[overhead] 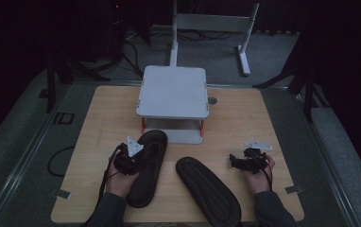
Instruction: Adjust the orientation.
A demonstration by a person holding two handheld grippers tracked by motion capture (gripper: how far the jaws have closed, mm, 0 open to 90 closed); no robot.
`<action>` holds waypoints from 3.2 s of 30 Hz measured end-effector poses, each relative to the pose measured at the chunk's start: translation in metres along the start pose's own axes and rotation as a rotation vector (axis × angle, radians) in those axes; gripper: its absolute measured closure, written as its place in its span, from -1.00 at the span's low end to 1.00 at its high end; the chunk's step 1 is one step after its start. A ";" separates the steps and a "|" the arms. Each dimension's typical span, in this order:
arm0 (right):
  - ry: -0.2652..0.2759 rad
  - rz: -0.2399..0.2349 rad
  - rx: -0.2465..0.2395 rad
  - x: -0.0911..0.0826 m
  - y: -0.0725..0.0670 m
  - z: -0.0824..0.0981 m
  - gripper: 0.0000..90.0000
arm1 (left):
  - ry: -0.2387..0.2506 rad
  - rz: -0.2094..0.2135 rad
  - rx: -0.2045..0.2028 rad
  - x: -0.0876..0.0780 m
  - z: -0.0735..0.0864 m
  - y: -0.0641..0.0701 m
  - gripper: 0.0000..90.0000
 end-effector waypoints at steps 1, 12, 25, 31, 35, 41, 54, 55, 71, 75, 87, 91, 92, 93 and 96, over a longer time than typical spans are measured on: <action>0.000 0.000 0.001 0.000 0.000 0.000 -0.70 | 0.011 0.003 -0.002 -0.002 -0.002 0.001 0.16; -0.011 -0.090 0.015 -0.016 -0.017 0.000 -0.44 | 0.095 0.094 0.024 -0.017 -0.024 0.030 0.04; 0.064 -0.287 -0.125 -0.066 -0.076 -0.019 -0.40 | 0.089 0.206 0.085 -0.015 -0.028 0.079 0.01; 0.079 -0.432 -0.184 -0.093 -0.109 -0.024 -0.40 | 0.081 0.247 0.122 -0.016 -0.024 0.101 0.01; 0.071 -0.500 -0.194 -0.098 -0.122 -0.022 -0.40 | 0.075 0.265 0.127 -0.016 -0.020 0.109 0.01; 0.008 -0.545 -0.223 -0.089 -0.131 -0.011 -0.40 | 0.065 0.288 0.136 -0.016 -0.016 0.118 0.01; -0.091 -0.487 -0.196 -0.060 -0.113 0.008 -0.30 | 0.062 0.328 0.142 -0.015 -0.016 0.131 0.01; -0.092 -0.490 -0.186 -0.059 -0.112 0.008 -0.30 | 0.059 0.333 0.145 -0.014 -0.016 0.133 0.01; -0.098 -0.518 -0.166 -0.056 -0.108 0.007 -0.28 | 0.022 0.396 0.193 -0.013 -0.006 0.160 0.01; -0.094 -0.517 -0.161 -0.056 -0.106 0.007 -0.28 | 0.009 0.403 0.210 -0.015 -0.001 0.165 0.01; -0.099 -0.461 -0.120 -0.053 -0.084 0.008 -0.08 | -0.025 0.467 0.219 -0.014 0.012 0.182 0.03; -0.115 -0.421 -0.114 -0.052 -0.073 0.011 -0.04 | 0.004 0.499 0.255 -0.011 -0.001 0.198 0.03; -0.115 -0.412 -0.116 -0.051 -0.070 0.012 -0.04 | 0.008 0.505 0.261 -0.011 -0.005 0.201 0.03; -0.120 -0.400 -0.116 -0.050 -0.067 0.013 -0.04 | 0.014 0.509 0.269 -0.010 -0.008 0.205 0.03; -0.120 -0.375 -0.109 -0.050 -0.060 0.013 -0.06 | 0.038 0.518 0.289 -0.009 -0.019 0.213 0.04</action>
Point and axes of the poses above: each handheld gripper's, and its own axes: x roughly forward along the jaws, z roughly out of its underside, y roughly to its right, the point moved 9 cm from there along x, roughly forward along the jaws, and after that the axes turned 5 degrees about x, right-handed, at the moved point
